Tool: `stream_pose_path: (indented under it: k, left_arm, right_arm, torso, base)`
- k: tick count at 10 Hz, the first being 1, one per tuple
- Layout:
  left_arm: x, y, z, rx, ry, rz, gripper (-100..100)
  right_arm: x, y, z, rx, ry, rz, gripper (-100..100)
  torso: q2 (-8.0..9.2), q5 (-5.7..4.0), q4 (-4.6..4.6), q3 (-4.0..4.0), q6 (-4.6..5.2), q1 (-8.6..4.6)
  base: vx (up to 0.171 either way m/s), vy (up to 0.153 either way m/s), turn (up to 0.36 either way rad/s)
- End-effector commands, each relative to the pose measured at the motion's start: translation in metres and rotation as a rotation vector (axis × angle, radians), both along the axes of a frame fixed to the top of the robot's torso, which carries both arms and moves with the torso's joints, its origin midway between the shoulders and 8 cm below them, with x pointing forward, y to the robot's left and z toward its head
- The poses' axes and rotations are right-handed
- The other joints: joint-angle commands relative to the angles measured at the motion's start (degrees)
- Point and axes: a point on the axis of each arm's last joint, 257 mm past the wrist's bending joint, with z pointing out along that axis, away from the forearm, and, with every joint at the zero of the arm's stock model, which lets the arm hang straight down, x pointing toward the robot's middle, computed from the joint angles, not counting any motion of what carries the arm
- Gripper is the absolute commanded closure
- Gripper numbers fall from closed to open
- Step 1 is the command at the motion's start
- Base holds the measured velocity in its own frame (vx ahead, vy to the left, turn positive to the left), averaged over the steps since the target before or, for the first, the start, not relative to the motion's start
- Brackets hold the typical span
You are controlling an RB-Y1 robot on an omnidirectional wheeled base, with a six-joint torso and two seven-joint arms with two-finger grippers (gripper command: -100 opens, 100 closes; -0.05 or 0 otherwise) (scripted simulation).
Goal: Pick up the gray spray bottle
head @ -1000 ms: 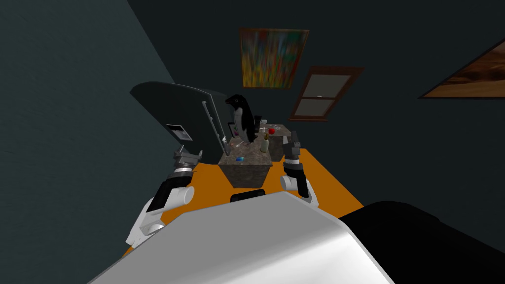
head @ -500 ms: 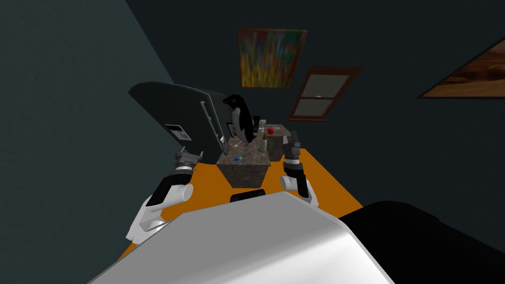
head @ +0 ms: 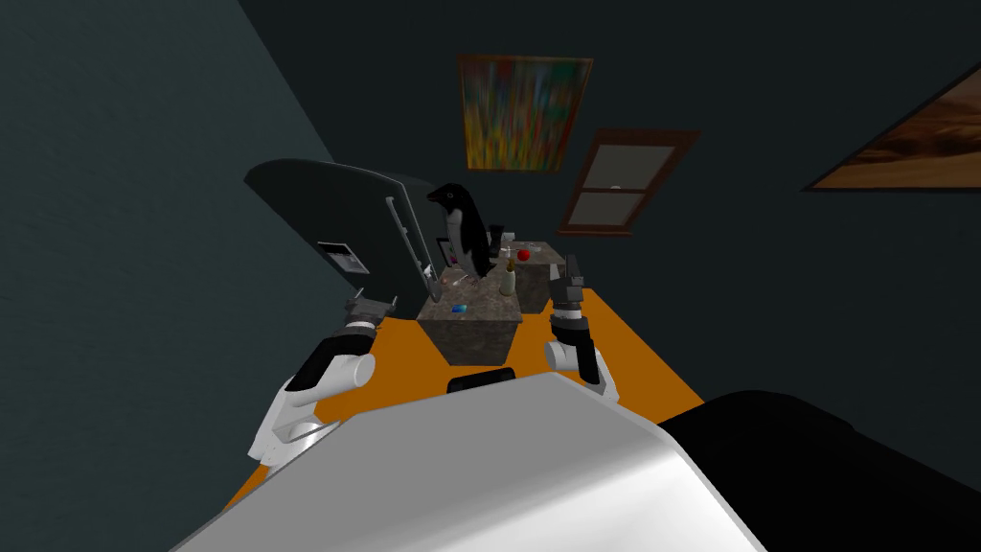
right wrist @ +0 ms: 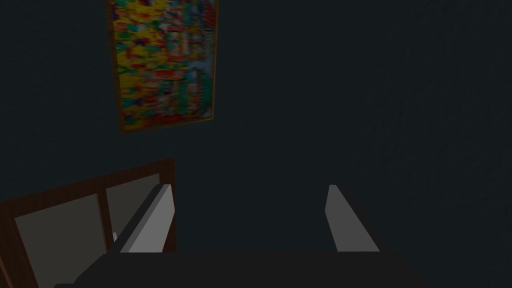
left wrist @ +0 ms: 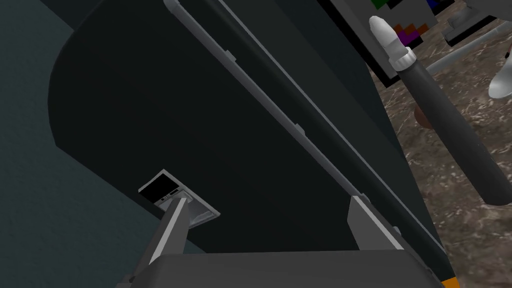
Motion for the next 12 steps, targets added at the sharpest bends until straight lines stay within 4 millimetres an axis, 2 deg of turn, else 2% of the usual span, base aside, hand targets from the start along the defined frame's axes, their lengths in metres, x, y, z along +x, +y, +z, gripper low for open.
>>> stream_pose_path:
  k: [1,12]
  left_arm:
    - [0.004,0.003,-0.008,-0.057,0.031,0.002,-100]
    - [0.018,-0.003,-0.047,-0.278,0.19,0.009,-100]
  right_arm:
    - [0.0,0.0,0.0,0.0,0.0,0.0,0]
    - [0.0,0.0,0.0,0.0,0.0,0.0,0]
  torso:
    - [0.0,0.0,0.0,0.0,0.0,0.0]
    - [-0.05,0.02,-0.01,-0.03,0.0,0.07]
  base:
    - [-0.005,-0.028,-0.027]
    - [0.005,-0.015,-0.029]
